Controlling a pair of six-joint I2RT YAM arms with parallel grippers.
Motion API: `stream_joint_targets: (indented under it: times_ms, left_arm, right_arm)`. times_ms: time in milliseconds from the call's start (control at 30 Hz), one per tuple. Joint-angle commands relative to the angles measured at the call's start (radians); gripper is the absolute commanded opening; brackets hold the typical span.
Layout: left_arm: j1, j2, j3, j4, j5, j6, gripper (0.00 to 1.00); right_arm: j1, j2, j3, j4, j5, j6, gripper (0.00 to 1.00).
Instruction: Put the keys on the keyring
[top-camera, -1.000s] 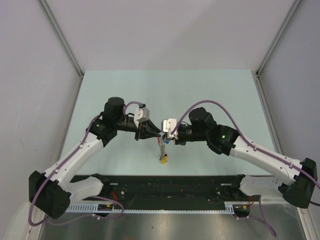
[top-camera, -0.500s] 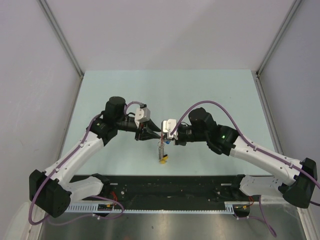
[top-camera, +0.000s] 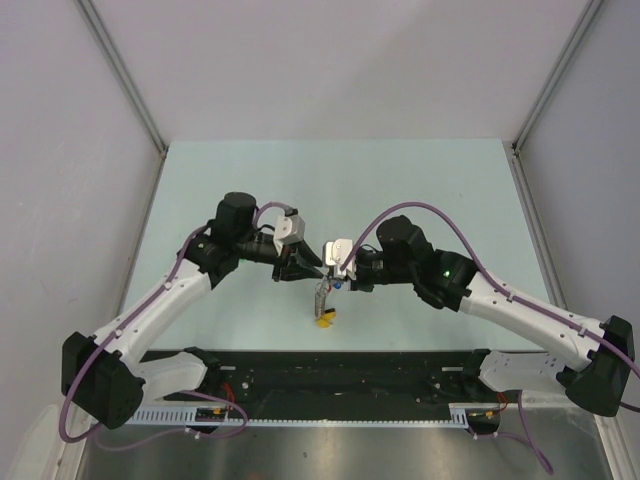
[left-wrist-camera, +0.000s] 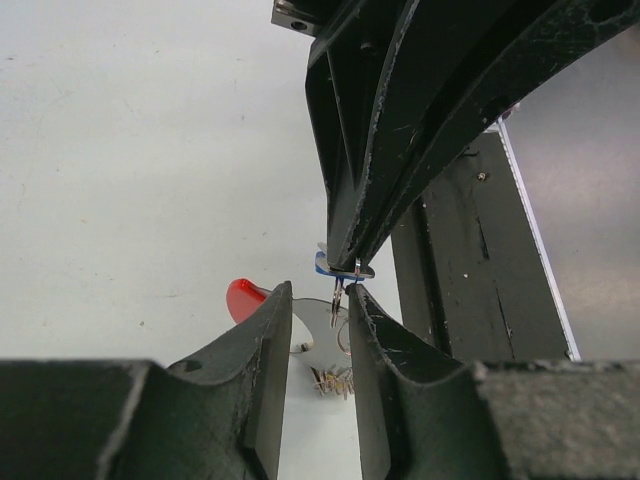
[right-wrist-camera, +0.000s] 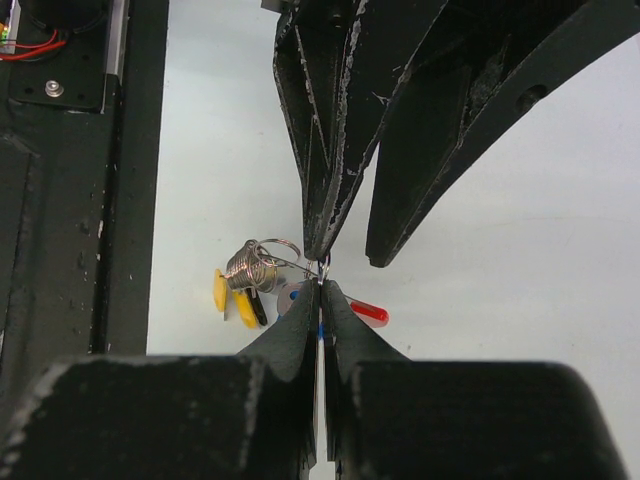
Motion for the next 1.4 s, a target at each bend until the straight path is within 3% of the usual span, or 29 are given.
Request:
stream_joint_targets:
  times_ms: [0, 733, 833, 933, 1000, 1167, 1367]
  left_arm:
    - [-0.018, 0.014, 0.043, -0.091, 0.094, 0.046, 0.33]
    - [-0.043, 0.041, 0.054, -0.121, 0.060, 0.060, 0.19]
    - [-0.044, 0.040, 0.056, -0.120, 0.057, 0.060, 0.15]
    - [-0.044, 0.035, 0.053, -0.117, 0.051, 0.057, 0.03]
    - [-0.044, 0.026, 0.053, -0.106, 0.045, 0.053, 0.00]
    - [-0.044, -0.006, 0.042, -0.057, 0.034, 0.008, 0.00]
    - [0.002, -0.049, -0.010, 0.133, 0.034, -0.163, 0.01]
  right_arm:
    - [0.010, -0.012, 0.055, 0.068, -0.004, -0.011, 0.00]
    - [0.013, -0.023, 0.055, 0.076, -0.020, -0.008, 0.00]
    - [0.013, -0.021, 0.055, 0.076, -0.021, -0.007, 0.00]
    - [0.013, -0.021, 0.055, 0.074, -0.018, -0.005, 0.00]
    - [0.013, -0.027, 0.055, 0.068, -0.007, -0.005, 0.00]
    - [0.013, -0.046, 0.055, 0.030, 0.046, -0.004, 0.00]
    - [0.013, -0.093, 0.031, 0.012, 0.095, 0.018, 0.00]
